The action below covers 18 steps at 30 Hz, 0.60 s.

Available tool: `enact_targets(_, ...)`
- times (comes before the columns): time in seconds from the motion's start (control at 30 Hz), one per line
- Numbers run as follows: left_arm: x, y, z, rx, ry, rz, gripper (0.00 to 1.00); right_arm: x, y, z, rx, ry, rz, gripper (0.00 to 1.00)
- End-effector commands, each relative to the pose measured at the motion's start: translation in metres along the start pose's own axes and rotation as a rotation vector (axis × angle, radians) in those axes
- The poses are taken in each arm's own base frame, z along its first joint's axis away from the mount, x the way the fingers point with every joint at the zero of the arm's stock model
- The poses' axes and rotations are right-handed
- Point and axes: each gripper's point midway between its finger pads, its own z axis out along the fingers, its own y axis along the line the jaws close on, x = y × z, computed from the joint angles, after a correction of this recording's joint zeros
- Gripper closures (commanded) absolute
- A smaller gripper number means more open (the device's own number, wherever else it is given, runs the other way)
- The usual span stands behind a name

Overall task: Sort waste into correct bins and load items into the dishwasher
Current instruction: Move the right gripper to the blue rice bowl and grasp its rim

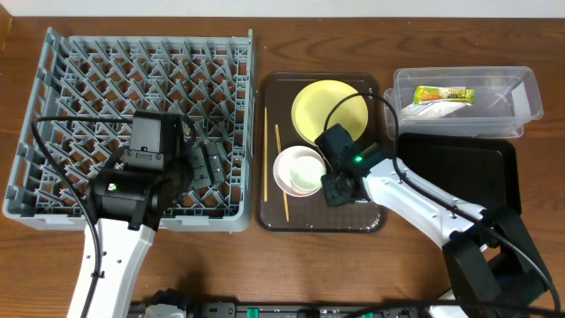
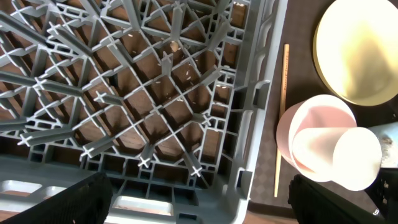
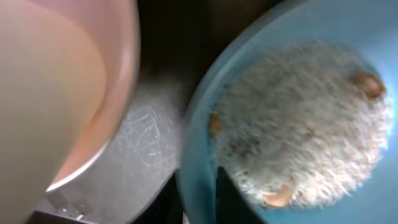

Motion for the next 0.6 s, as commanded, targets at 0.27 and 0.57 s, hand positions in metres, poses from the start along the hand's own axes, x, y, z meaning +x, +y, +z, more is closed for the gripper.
enact_targets(0.27, -0.004, -0.001, -0.004, 0.0, -0.012, 0.006, 0.06, -0.004, -0.003, -0.003, 0.052, -0.029, -0.013, 0.99)
enact_targets(0.57, -0.004, -0.001, -0.004, -0.001, -0.01, 0.006, 0.06, -0.04, 0.006, -0.048, -0.009, -0.149, 0.018, 0.99)
